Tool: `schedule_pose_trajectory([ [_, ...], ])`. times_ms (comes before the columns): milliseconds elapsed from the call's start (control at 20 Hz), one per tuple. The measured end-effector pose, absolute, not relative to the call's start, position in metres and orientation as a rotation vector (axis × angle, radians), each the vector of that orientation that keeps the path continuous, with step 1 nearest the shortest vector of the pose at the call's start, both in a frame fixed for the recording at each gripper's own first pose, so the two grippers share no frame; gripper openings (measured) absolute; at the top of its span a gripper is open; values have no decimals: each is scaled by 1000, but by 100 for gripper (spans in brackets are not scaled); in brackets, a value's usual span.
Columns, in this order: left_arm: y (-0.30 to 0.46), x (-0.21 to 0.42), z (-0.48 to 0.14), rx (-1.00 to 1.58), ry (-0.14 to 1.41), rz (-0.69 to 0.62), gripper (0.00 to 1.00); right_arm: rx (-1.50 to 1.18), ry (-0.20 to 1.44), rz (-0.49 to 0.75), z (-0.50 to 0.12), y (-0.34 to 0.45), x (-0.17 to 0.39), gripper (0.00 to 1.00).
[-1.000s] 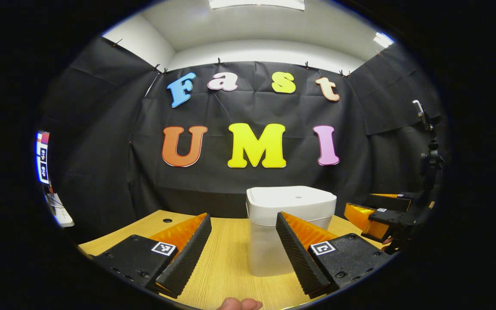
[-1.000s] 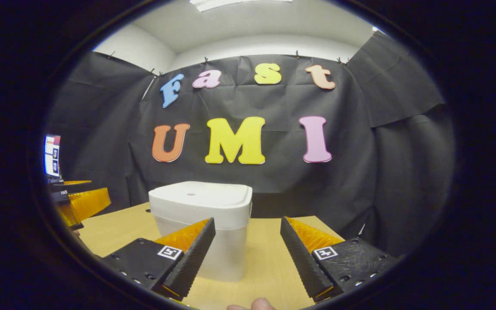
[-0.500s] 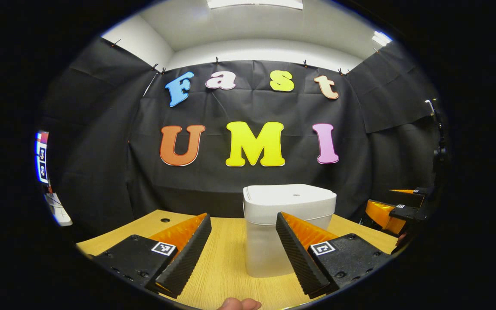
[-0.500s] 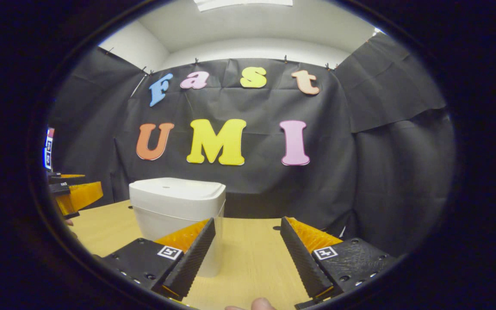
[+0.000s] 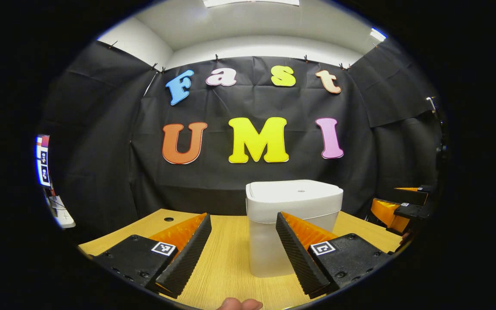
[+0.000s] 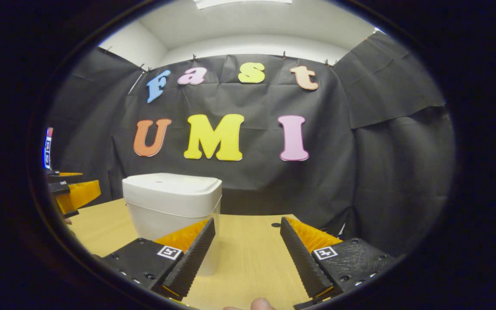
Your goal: Press the lid of the desktop garbage bin to open it, pick up the crumpled paper on the desktop and throw it into the bin, then pick up the pop can on the desktop and drop it into the bin, and finally close the garbage bin lid.
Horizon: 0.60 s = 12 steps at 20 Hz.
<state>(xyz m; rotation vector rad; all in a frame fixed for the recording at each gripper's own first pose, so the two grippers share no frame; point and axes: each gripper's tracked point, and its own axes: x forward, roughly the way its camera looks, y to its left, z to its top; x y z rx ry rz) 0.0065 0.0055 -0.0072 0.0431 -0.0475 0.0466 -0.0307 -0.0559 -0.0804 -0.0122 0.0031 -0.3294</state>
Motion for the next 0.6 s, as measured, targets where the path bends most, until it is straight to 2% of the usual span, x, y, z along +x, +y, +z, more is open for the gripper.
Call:
schedule_pose_trajectory([
  [600,17,6,-13,11,-3,95,97,-22,-13,-302,-75,-44,-31,94],
])
